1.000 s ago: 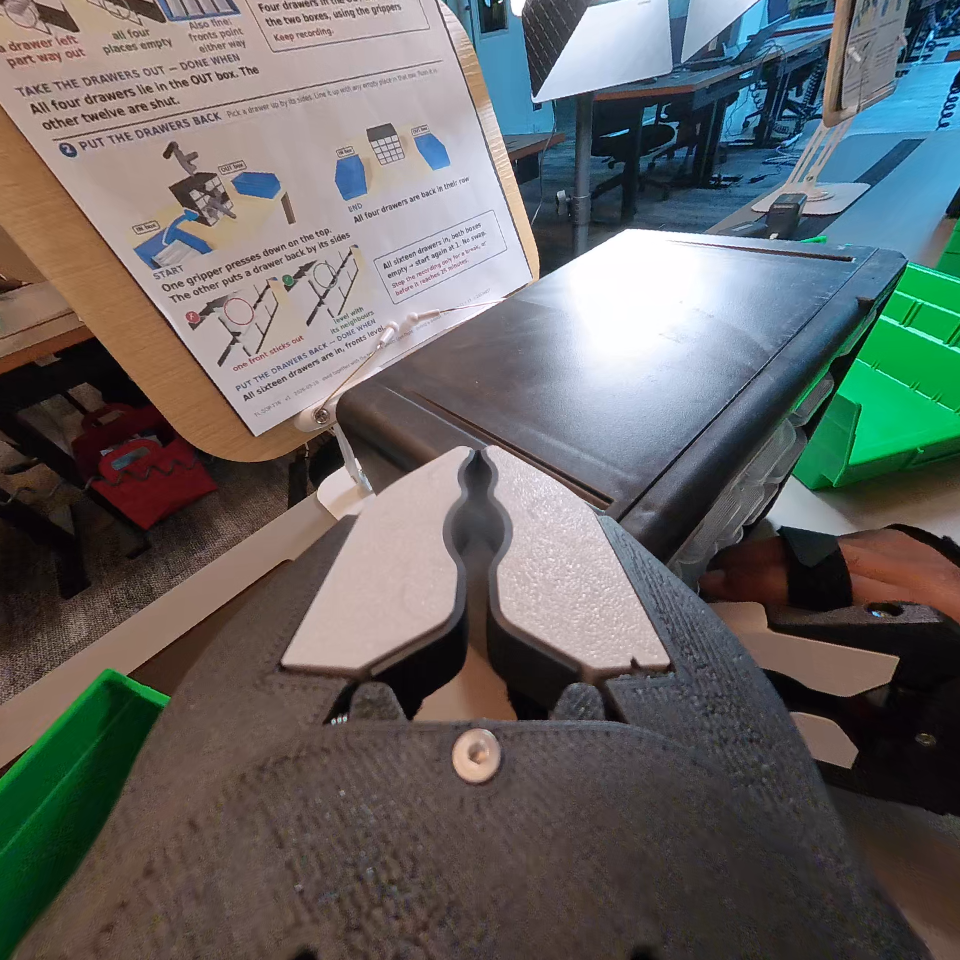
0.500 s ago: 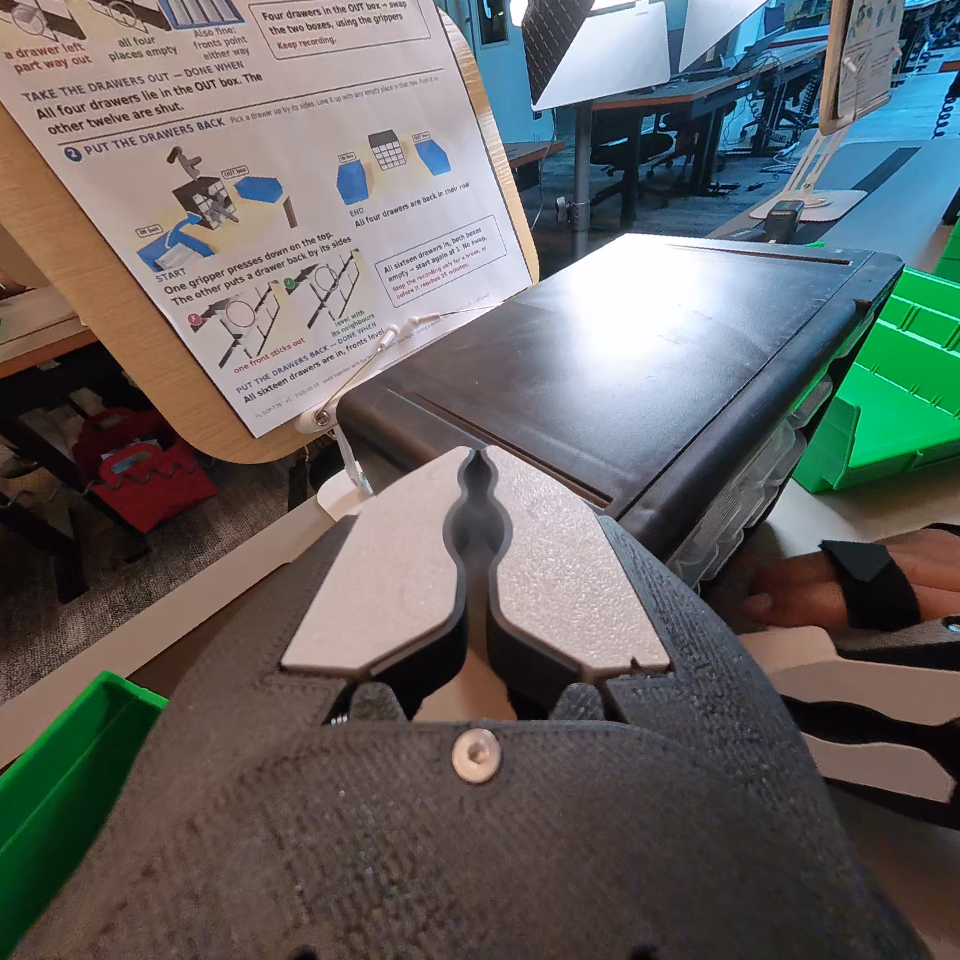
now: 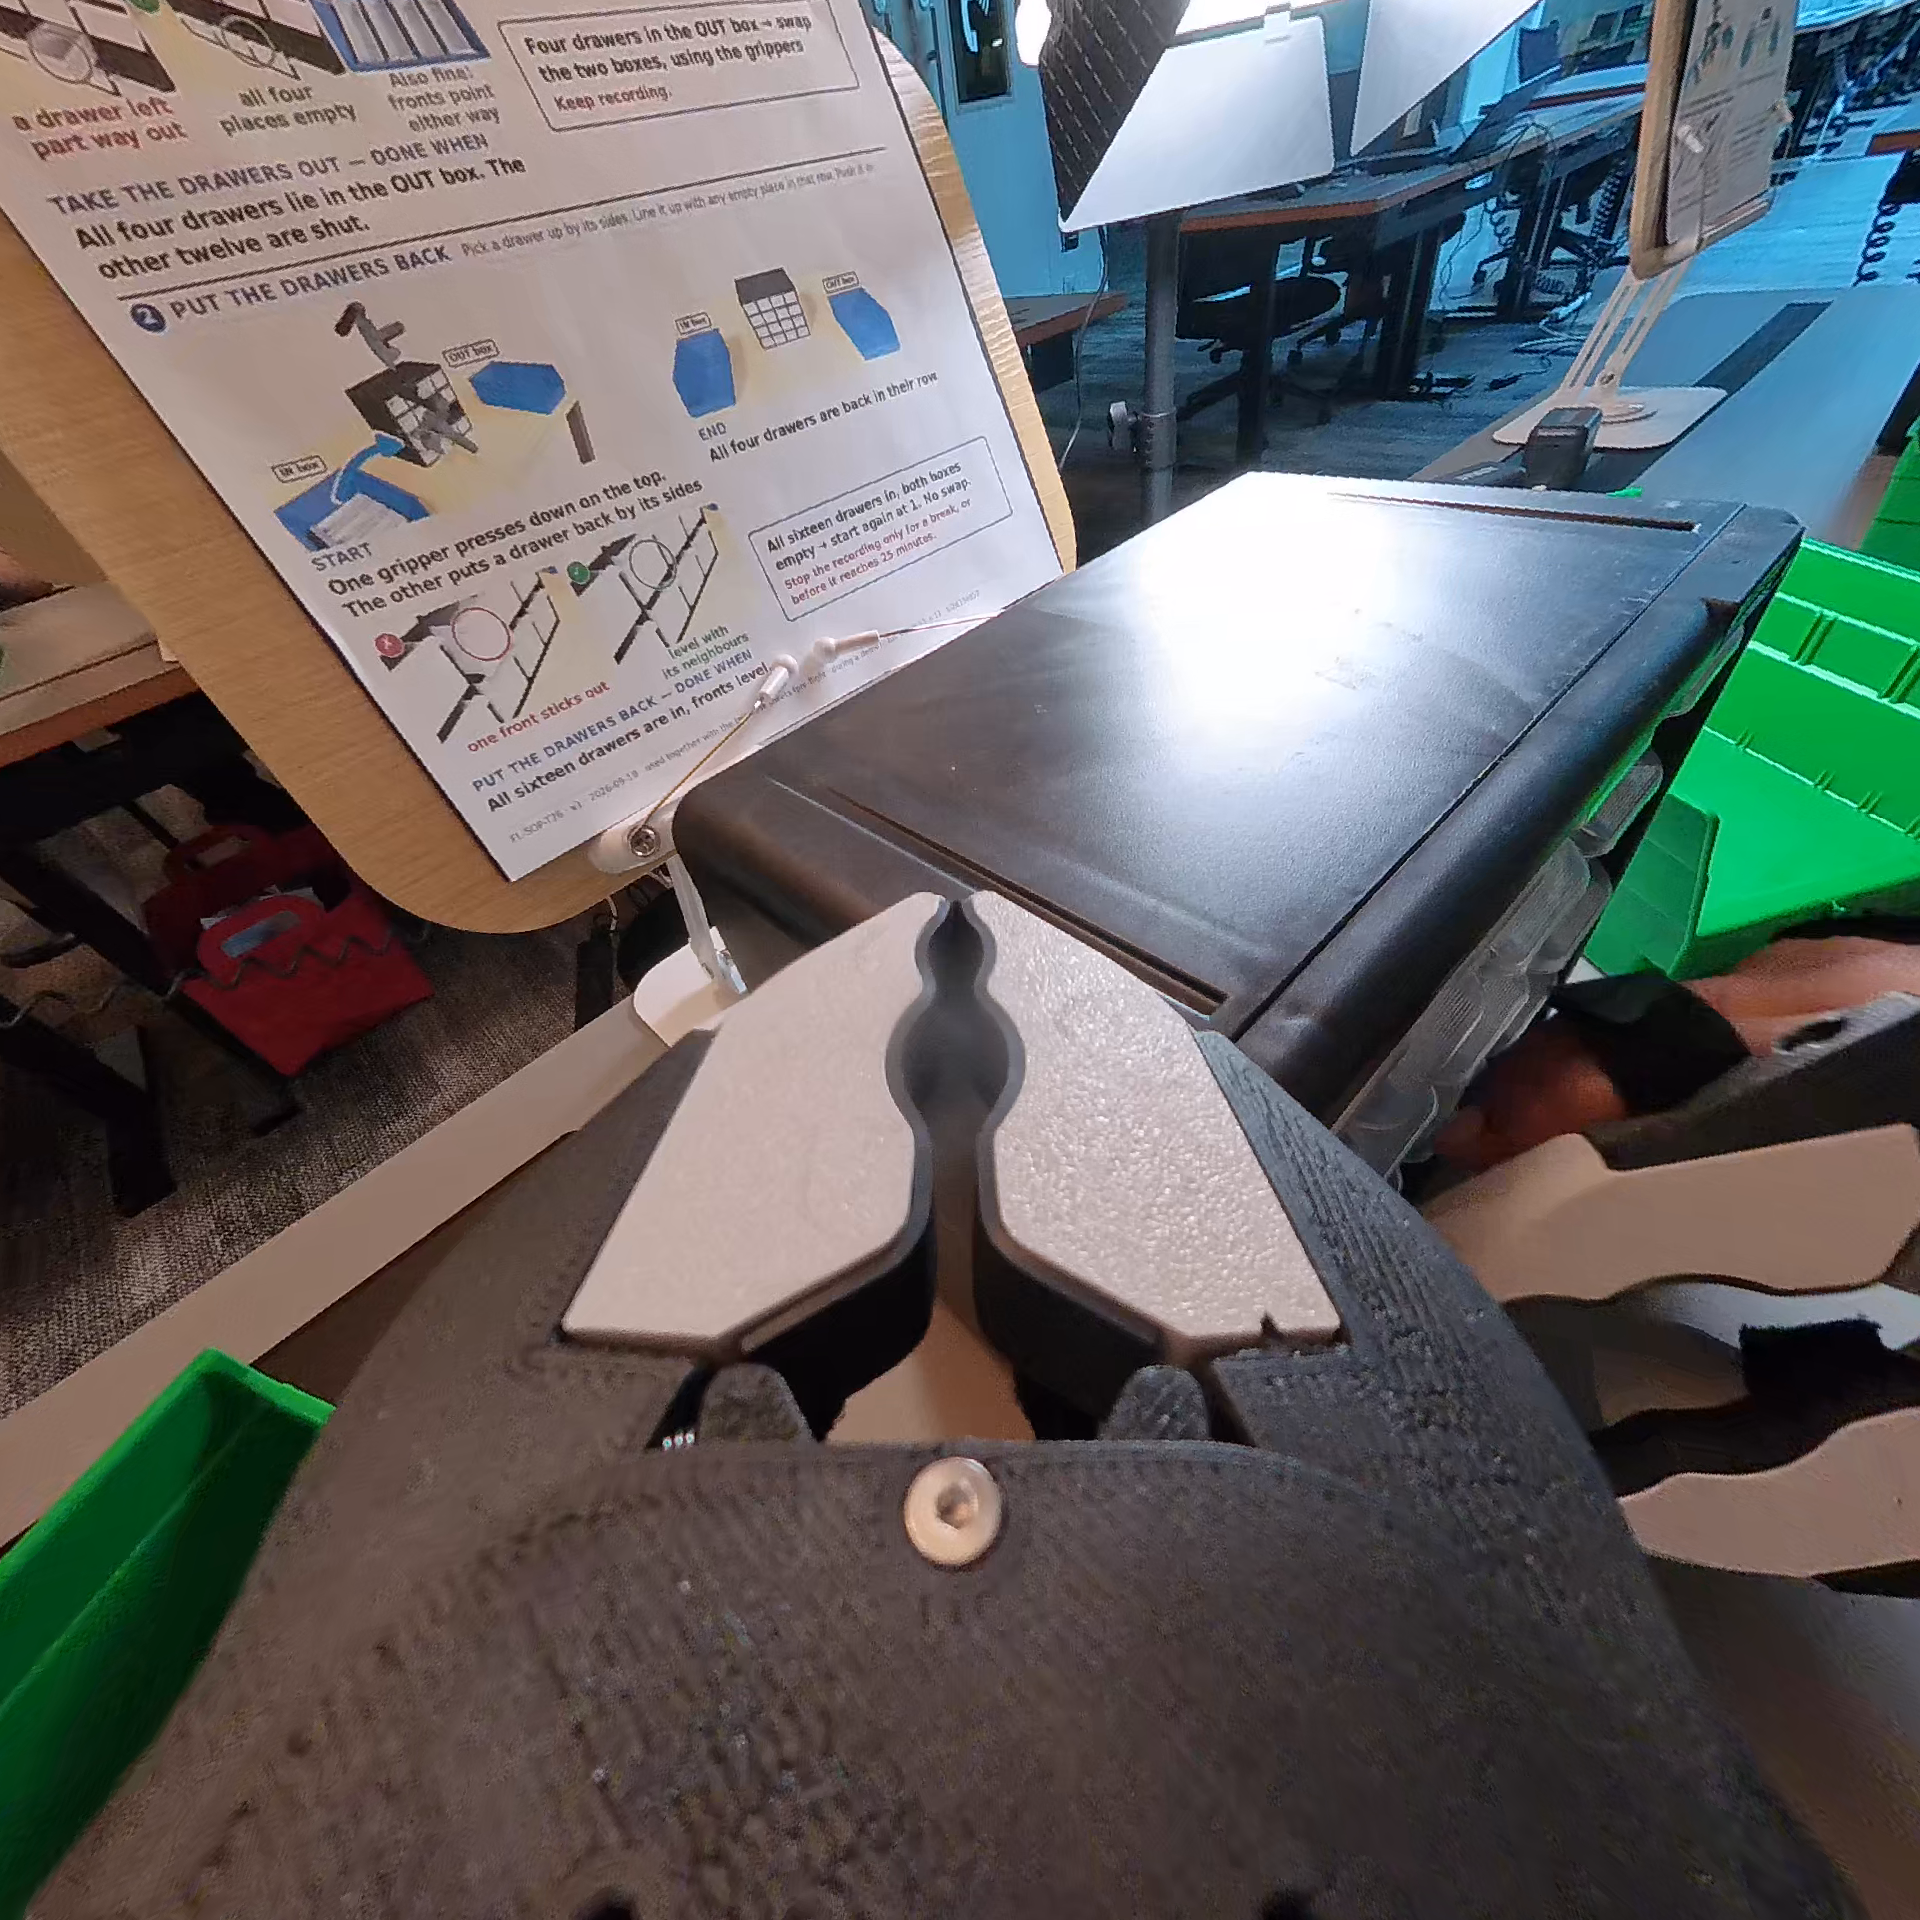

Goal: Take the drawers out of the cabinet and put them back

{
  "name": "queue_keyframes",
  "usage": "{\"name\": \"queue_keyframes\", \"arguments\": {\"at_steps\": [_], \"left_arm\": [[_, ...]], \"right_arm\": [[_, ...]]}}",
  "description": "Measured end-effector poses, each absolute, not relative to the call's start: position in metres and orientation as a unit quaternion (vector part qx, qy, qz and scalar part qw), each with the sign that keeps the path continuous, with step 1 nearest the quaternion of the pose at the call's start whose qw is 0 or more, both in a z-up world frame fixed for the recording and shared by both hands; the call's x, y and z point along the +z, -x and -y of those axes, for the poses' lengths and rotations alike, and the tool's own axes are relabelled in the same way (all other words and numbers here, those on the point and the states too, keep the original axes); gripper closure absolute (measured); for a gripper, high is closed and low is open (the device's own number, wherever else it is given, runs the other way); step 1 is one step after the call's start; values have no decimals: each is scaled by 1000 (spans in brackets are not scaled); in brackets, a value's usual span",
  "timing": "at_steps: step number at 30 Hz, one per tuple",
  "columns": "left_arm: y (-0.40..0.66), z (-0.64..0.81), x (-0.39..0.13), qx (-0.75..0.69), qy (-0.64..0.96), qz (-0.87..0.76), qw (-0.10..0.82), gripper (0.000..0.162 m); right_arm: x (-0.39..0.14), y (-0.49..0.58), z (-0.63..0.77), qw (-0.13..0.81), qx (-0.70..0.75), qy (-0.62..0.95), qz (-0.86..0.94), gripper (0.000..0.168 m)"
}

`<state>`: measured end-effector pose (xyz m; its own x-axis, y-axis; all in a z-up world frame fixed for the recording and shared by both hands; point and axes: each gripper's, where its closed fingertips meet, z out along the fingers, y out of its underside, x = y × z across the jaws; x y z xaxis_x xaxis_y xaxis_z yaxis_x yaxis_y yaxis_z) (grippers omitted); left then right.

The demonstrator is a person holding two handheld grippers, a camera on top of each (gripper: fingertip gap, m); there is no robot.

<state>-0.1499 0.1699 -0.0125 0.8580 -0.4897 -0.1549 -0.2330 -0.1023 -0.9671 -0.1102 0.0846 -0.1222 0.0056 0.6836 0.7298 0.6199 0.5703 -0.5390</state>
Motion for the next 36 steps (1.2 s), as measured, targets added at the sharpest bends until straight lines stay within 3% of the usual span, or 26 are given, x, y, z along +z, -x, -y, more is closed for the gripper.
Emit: {"name": "queue_keyframes", "arguments": {"at_steps": [9, 13, 18, 26, 36], "left_arm": [[150, -170, -13, -102, 734, -248, 624, 162], [150, -170, -13, -101, 734, -249, 624, 162], [150, -170, -12, -101, 734, -250, 624, 162], [150, -170, -12, -102, 733, -250, 624, 162], [148, -169, -12, -108, 732, -252, 624, 162]], "right_arm": [[-145, 121, -83, 398, 27, 497, 771, 126], [-158, 119, -79, 355, -7, 493, 794, 133], [-156, 115, -81, 332, -29, 487, 807, 149], [-151, 101, -50, 287, 17, 470, 835, 149], [-157, 81, -6, 279, -74, 429, 856, 149]]}}
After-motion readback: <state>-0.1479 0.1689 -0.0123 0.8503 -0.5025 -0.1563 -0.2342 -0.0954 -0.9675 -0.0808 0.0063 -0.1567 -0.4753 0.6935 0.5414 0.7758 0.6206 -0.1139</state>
